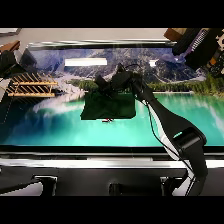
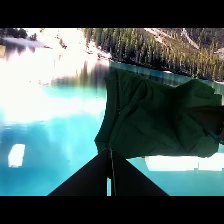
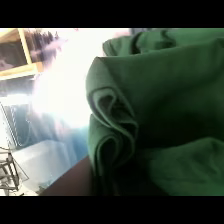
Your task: Fold the clothes and pants, and hang the long-sleeved shirts on hangers.
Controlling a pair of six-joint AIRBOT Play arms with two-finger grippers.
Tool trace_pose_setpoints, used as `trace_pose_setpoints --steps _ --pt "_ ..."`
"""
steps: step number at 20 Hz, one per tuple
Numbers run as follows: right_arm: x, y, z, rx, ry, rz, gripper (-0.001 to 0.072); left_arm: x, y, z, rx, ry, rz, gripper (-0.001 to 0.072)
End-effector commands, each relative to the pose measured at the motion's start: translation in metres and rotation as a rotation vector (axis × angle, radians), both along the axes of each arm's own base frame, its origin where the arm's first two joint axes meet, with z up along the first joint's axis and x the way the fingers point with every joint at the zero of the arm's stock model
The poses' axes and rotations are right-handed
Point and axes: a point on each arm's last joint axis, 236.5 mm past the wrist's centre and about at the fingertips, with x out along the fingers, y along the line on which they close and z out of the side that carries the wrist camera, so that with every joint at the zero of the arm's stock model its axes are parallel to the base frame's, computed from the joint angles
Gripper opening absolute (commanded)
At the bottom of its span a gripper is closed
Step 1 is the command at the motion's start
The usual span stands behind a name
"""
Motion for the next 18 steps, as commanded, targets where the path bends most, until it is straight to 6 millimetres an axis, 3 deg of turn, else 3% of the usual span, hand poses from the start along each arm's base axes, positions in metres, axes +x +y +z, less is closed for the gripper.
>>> trace_pose_setpoints --steps 1,4,7,10,12,14,16,18 --pt "-0.001 0.009 0.006 0.038 0.003 -0.007 0.0177 0.000 0.000 0.000 -0.002 0.002 0.002 0.0019" --pt "-0.021 0.037 0.012 0.077 0.008 0.039 0.0380 0.000 0.000 -0.001 -0.006 0.005 0.007 0.0020" --pt "-0.038 0.062 0.034 0.142 -0.026 0.093 0.0443 0.000 0.000 -0.001 -0.007 0.006 0.007 0.0019" --pt "-0.029 0.045 0.068 0.151 -0.109 0.099 0.0457 0.000 0.000 -0.001 -0.011 0.008 0.013 0.0020" --pt "-0.016 0.009 0.095 0.134 -0.178 0.097 0.0457 0.000 0.000 -0.001 -0.011 0.008 0.013 0.0020" --pt "-0.003 -0.047 0.111 0.070 -0.226 0.108 0.0458 0.000 0.000 -0.001 -0.011 0.008 0.013 0.0020" --pt "0.006 -0.120 0.106 -0.048 -0.240 0.137 0.0486 0.000 0.000 -0.001 -0.011 0.008 0.013 0.0019" --pt "0.010 -0.193 0.087 -0.148 -0.211 0.162 0.0497 0.000 0.000 -0.001 -0.011 0.008 0.013 0.0020"
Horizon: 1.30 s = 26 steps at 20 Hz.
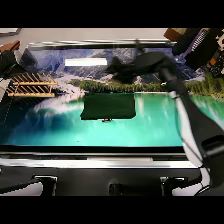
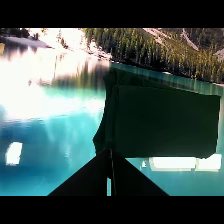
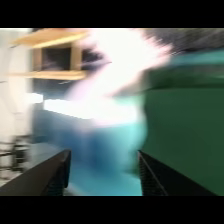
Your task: Fold the clothes and pants, and hang the long-sleeved shirts on hangers.
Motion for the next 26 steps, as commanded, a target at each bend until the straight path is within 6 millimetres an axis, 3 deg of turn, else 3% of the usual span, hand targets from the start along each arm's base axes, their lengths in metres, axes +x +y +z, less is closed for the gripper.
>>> trace_pose_setpoints --steps 1,3,5,8,12,18,23,25,26 --pt "-0.003 -0.121 -0.026 -0.172 0.025 0.045 0.0498 0.000 0.000 0.000 0.000 0.000 0.000 0.0020" --pt "-0.001 -0.171 -0.057 -0.174 0.075 0.004 0.0498 0.000 0.000 0.000 0.009 -0.005 -0.013 0.0020" --pt "-0.009 -0.191 -0.093 -0.116 0.134 0.013 0.0500 0.000 0.000 -0.001 0.018 -0.009 -0.026 0.0020" --pt "-0.030 -0.186 -0.153 -0.034 0.238 0.070 0.0538 0.000 0.000 -0.001 0.026 -0.014 -0.038 0.0020" --pt "-0.040 -0.147 -0.200 0.069 0.292 0.146 0.0540 0.001 0.000 -0.002 0.025 -0.010 -0.037 0.0020" --pt "-0.040 -0.105 -0.232 0.101 0.309 0.181 0.0538 0.004 0.001 -0.008 0.022 0.004 -0.038 0.0020" --pt "-0.027 -0.093 -0.239 0.076 0.271 0.143 0.0446 0.005 0.001 -0.010 0.021 0.009 -0.038 0.0020" --pt "-0.026 -0.085 -0.238 0.080 0.265 0.146 0.0294 0.006 0.001 -0.011 0.021 0.011 -0.038 0.0020" --pt "-0.026 -0.081 -0.236 0.088 0.262 0.146 0.0160 0.006 0.001 -0.012 0.020 0.012 -0.038 0.0020"
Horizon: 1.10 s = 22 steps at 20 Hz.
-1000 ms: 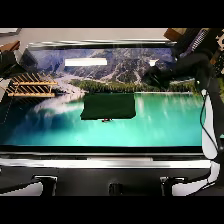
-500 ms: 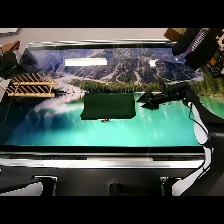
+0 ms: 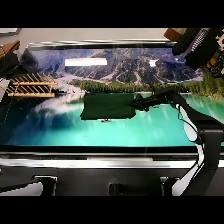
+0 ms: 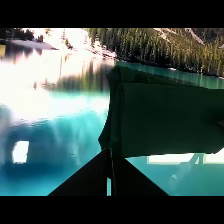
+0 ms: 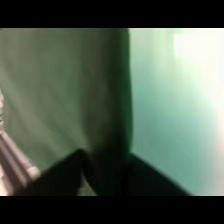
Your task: Fold the clothes and pants, and hang the long-sleeved shirts on hangers.
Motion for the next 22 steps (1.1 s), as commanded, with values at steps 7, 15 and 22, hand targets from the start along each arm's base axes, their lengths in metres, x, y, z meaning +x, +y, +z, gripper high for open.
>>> trace_pose_setpoints --steps 7,15,22 --pt "0.058 0.003 0.080 0.084 -0.112 -0.161 0.0027 0.001 0.000 -0.002 -0.001 0.004 0.000 0.0020" --pt "0.128 -0.106 0.178 0.089 -0.264 -0.408 0.0027 0.001 0.000 -0.002 -0.003 0.006 0.002 0.0021" --pt "0.137 -0.270 0.208 0.041 -0.333 -0.692 0.0027 0.001 0.000 -0.002 -0.002 0.006 0.002 0.0020"
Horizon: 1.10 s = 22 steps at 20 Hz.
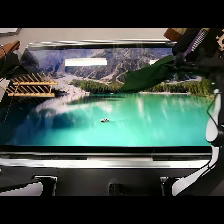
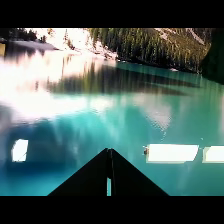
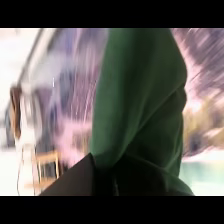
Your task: Fold the clothes and pants, and hang the long-sleeved shirts on hangers.
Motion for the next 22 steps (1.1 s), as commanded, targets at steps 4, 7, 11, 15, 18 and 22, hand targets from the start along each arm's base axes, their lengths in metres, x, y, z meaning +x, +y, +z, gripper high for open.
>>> trace_pose_setpoints --steps 4,7,11,15,18,22 --pt "-0.031 -0.166 0.001 -0.021 0.043 -0.285 0.0027 0.001 0.000 -0.001 0.000 0.003 0.001 0.0020" --pt "-0.068 -0.235 -0.013 -0.033 0.128 -0.411 0.0026 0.001 0.000 -0.001 -0.001 0.003 0.001 0.0020" --pt "-0.136 -0.301 -0.041 -0.146 0.339 -0.553 0.0024 0.001 0.000 -0.001 -0.001 0.003 0.001 0.0020" --pt "-0.217 -0.345 -0.065 -0.344 0.611 -0.652 0.0026 0.001 0.000 -0.001 -0.001 0.003 0.001 0.0020" --pt "-0.268 -0.343 -0.093 -0.414 0.833 -0.615 0.0026 0.001 0.000 -0.001 -0.001 0.003 0.000 0.0020" --pt "-0.325 -0.316 -0.129 -0.366 1.099 -0.586 0.0026 0.001 0.000 -0.001 -0.001 0.003 0.000 0.0020"
